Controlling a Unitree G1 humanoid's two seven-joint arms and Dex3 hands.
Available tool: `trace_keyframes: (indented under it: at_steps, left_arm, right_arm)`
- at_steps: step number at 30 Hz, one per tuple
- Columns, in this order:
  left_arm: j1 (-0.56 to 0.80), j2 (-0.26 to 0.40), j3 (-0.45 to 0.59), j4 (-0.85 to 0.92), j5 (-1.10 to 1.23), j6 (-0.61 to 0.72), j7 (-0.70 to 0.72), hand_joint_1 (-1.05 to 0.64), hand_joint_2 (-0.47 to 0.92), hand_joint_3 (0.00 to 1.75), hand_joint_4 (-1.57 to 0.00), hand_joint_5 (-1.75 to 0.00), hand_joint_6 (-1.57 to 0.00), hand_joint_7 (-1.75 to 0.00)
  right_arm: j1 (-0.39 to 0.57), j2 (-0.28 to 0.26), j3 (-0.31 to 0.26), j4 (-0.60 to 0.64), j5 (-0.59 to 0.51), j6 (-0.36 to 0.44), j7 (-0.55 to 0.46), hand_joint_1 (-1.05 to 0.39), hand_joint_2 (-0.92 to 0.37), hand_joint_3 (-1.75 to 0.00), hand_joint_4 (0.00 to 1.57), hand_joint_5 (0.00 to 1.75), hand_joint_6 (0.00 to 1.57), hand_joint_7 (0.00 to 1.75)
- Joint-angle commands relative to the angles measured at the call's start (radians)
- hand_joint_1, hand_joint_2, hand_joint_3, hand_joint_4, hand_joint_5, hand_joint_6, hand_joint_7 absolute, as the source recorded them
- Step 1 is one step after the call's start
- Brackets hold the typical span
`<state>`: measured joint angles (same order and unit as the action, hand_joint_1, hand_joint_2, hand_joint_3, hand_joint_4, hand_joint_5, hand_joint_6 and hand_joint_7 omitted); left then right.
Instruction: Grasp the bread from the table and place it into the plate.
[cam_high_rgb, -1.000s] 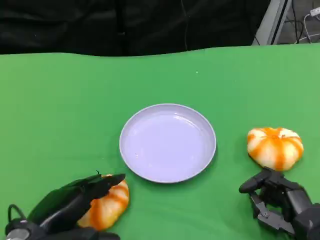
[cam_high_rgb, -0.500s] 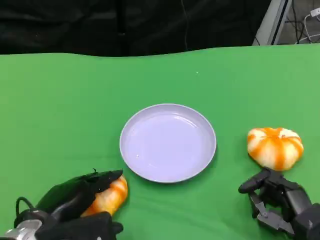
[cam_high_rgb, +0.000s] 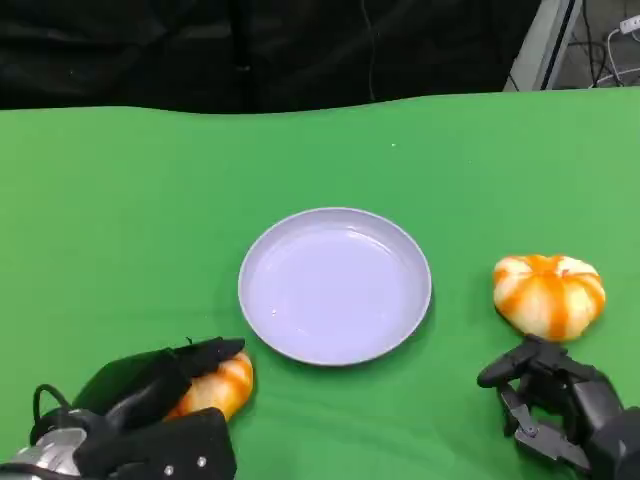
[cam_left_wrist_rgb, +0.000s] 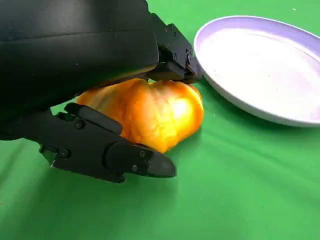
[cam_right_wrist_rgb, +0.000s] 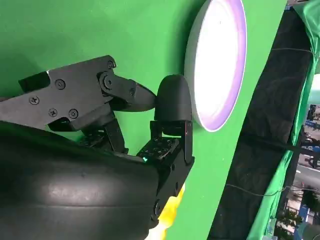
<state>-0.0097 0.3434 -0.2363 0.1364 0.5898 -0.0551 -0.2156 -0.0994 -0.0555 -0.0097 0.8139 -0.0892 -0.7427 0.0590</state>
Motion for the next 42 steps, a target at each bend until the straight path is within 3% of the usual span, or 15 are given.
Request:
trace_keyframes:
  at_steps: [1,26,27,28,31,33,41,42]
  left_arm:
    - [0.022,0.036,-0.009,0.006,-0.008,0.06,-0.041,-0.05,0.91,0.08,-0.47,-0.02,-0.36,-0.01]
    - [0.03,0.045,-0.043,-0.091,-0.008,0.188,-0.073,-0.01,0.92,0.06,-0.67,-0.05,-0.47,-0.02]
    - [0.035,0.038,-0.039,-0.076,0.003,0.163,-0.02,-0.01,0.92,0.06,-0.74,-0.08,-0.56,-0.06]
    - [0.038,0.032,-0.036,-0.063,0.012,0.145,0.025,-0.03,0.91,0.04,-0.92,-0.08,-0.78,-0.08]
    - [0.041,0.022,-0.031,-0.024,0.013,0.083,0.128,-0.05,0.92,0.02,-1.32,-0.07,-1.2,-0.07]
    - [0.04,0.021,-0.031,-0.002,0.006,0.048,0.17,-0.07,0.92,0.05,-1.43,-0.09,-1.32,-0.08]
    - [0.028,0.017,-0.041,0.056,0.03,0.0,0.278,-0.11,0.92,0.09,-1.51,-0.15,-1.42,-0.11]
    - [0.029,0.014,-0.042,0.062,0.035,-0.005,0.297,-0.1,0.92,0.09,-1.33,-0.62,-1.38,-0.25]
  right_arm:
    - [0.011,-0.013,-0.005,-0.006,0.006,-0.001,-0.006,-0.15,-0.81,-0.71,0.7,1.75,0.74,1.27]
    - [0.011,-0.021,-0.01,-0.006,0.012,-0.002,0.002,-0.16,-0.8,-0.7,0.7,1.75,0.74,1.26]
    - [0.011,-0.02,-0.01,-0.006,0.012,-0.003,0.001,-0.16,-0.8,-0.7,0.7,1.75,0.74,1.26]
    - [0.011,-0.019,-0.01,-0.006,0.012,-0.003,0.001,-0.16,-0.8,-0.7,0.7,1.75,0.75,1.26]
    - [0.013,-0.018,-0.01,-0.012,0.015,-0.001,0.003,-0.16,-0.8,-0.7,0.7,1.75,0.74,1.26]
    - [0.014,-0.018,-0.011,-0.012,0.017,-0.003,0.005,-0.15,-0.81,-0.7,0.69,1.75,0.74,1.26]
    - [0.012,-0.017,-0.011,-0.013,0.016,0.003,0.003,-0.14,-0.81,-0.7,0.69,1.75,0.74,1.26]
    - [0.012,-0.017,-0.011,-0.013,0.016,0.002,0.003,-0.14,-0.81,-0.7,0.7,1.75,0.74,1.26]
